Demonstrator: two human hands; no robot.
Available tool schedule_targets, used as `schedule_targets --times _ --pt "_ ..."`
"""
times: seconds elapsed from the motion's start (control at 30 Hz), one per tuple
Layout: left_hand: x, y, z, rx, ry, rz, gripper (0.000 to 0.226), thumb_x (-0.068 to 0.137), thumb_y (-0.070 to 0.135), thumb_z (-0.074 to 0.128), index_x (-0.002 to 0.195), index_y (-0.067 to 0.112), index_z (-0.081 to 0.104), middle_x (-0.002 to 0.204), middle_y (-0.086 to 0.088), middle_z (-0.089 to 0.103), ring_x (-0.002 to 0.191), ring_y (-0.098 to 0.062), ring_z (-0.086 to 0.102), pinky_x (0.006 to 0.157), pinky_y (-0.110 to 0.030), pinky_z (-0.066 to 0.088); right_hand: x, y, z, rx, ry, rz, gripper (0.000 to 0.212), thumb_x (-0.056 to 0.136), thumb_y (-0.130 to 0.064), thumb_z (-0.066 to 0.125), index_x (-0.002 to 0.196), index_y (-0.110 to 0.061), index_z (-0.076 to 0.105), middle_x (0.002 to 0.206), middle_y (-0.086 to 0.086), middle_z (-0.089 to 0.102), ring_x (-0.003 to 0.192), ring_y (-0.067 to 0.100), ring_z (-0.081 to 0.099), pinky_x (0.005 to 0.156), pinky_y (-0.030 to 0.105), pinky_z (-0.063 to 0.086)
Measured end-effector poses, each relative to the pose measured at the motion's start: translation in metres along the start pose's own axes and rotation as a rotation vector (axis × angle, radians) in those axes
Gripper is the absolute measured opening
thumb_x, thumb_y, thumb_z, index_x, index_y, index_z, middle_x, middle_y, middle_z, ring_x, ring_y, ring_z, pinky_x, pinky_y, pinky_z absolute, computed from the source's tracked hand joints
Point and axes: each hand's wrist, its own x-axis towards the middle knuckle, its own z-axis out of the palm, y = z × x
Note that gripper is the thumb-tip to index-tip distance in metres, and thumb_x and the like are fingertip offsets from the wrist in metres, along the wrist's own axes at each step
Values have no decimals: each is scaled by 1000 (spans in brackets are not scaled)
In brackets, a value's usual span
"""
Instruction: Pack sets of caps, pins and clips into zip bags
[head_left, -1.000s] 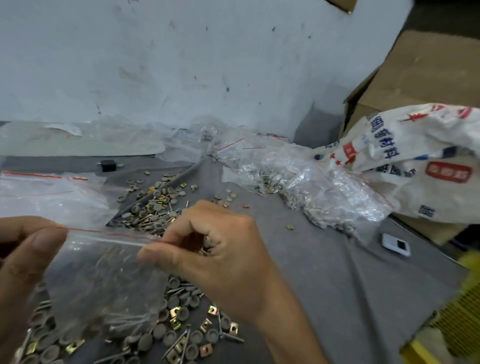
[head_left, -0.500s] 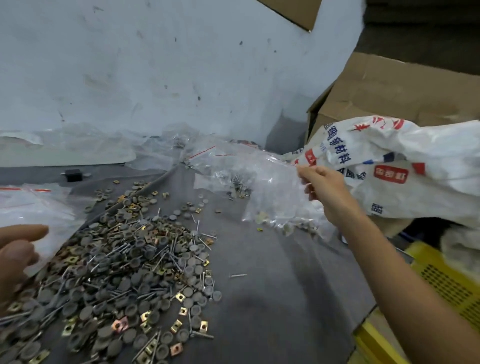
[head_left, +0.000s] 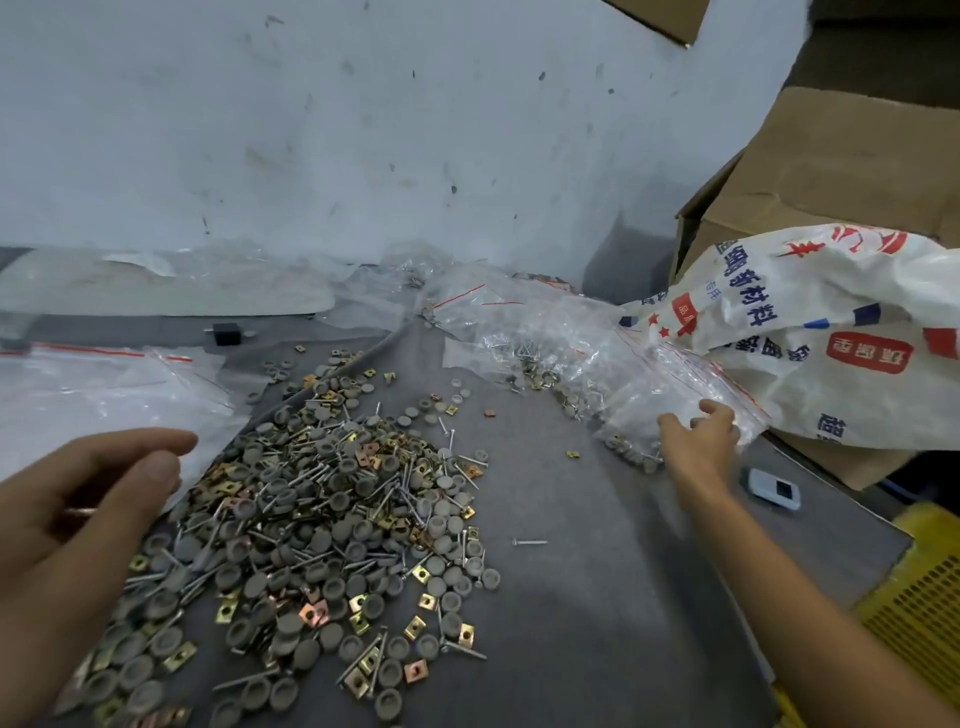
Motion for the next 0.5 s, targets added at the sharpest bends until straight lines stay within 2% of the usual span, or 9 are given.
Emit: schedule_targets --times 0.07,0.1,0.13,0.2,0.27,0.3,0.33,0.43,0.5 --pt "-3 15 -3 -4 1 -68 47 93 73 49 124 43 66 106 14 71 86 -3 67 64 -23 55 -24 -8 19 56 -131 -119 24 94 -22 63 117 -24 58 113 -4 62 103 22 62 88 41 52" --pt "-3 19 -2 26 -6 -83 46 91 75 47 122 46 66 102 17 71 81 -2 67 58 -22 54 -34 -11 29 39 -220 -175 14 95 -20 61 107 -26 62 108 -6 66 99 17 63 84 37 51" --pt "-5 26 0 75 15 -54 42 90 76 46 117 50 66 97 22 70 78 0 66 55 -17 52 -43 -13 40 4 -306 -223 13 96 -18 59 104 -27 64 109 -5 69 97 13 64 82 35 49" --pt "-8 36 1 126 25 -27 31 88 69 50 107 52 67 91 29 68 76 4 63 54 -9 45 -51 -14 56 -175 -429 -314 24 98 -12 56 117 -21 66 122 3 69 106 21 64 87 35 49" --pt "-9 45 4 104 17 -80 14 89 56 60 98 50 68 88 30 67 78 4 62 61 -14 46 -51 -9 65 -471 -466 -401 34 96 -5 53 127 -11 63 130 15 65 117 35 61 96 42 50" --pt "-10 46 6 80 15 -100 6 92 46 64 95 47 70 86 29 67 78 3 62 63 -19 47 -51 -6 65 -588 -474 -432 33 94 -4 53 124 -10 65 128 18 66 116 39 62 96 45 51" --pt "-11 47 7 70 23 -110 9 94 37 66 93 44 71 85 28 68 78 1 62 64 -23 47 -52 -4 65 -660 -475 -473 31 92 -3 53 117 -10 69 123 20 69 112 39 64 93 44 53" --pt "-11 50 10 49 60 -149 13 95 26 65 94 36 73 85 27 68 75 1 61 65 -29 44 -65 -14 64 -693 -509 -581 26 91 -2 55 106 -14 73 112 20 73 104 38 67 82 39 52" --pt "-10 48 11 72 93 -166 14 95 23 65 95 35 73 83 26 68 73 -1 61 64 -28 44 -83 -26 67 -592 -559 -631 24 93 -2 58 110 -13 72 113 17 73 106 37 66 86 40 51"
